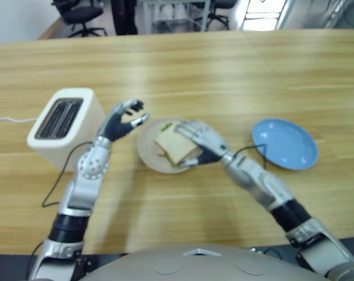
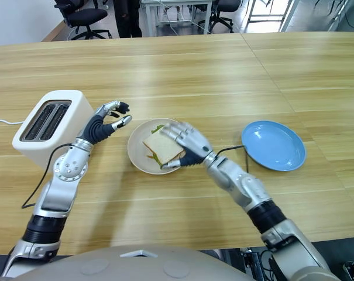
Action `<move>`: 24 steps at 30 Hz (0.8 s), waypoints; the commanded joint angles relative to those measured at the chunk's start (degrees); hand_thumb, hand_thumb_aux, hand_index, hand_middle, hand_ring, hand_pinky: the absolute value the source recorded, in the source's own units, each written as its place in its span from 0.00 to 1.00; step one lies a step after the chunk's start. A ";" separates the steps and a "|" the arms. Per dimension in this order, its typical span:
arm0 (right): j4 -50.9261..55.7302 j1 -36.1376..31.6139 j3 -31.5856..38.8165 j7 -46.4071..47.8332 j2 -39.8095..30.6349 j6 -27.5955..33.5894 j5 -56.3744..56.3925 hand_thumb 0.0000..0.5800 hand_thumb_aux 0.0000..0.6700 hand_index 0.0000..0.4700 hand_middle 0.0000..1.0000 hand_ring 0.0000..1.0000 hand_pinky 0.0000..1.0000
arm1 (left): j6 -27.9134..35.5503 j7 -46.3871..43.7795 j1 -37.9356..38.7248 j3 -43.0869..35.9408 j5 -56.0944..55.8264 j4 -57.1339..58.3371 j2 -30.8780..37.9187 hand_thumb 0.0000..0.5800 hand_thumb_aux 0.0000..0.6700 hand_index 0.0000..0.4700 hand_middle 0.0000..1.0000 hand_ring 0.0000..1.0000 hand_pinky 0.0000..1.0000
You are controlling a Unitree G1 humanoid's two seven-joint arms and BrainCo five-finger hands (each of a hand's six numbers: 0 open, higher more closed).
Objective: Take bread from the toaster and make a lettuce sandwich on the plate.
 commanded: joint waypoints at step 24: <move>8.66 5.94 12.28 42.92 -0.15 12.79 16.96 1.00 1.00 0.98 1.00 1.00 1.00 | 15.67 -27.39 1.00 -20.24 6.91 12.18 12.72 1.00 1.00 0.98 1.00 1.00 1.00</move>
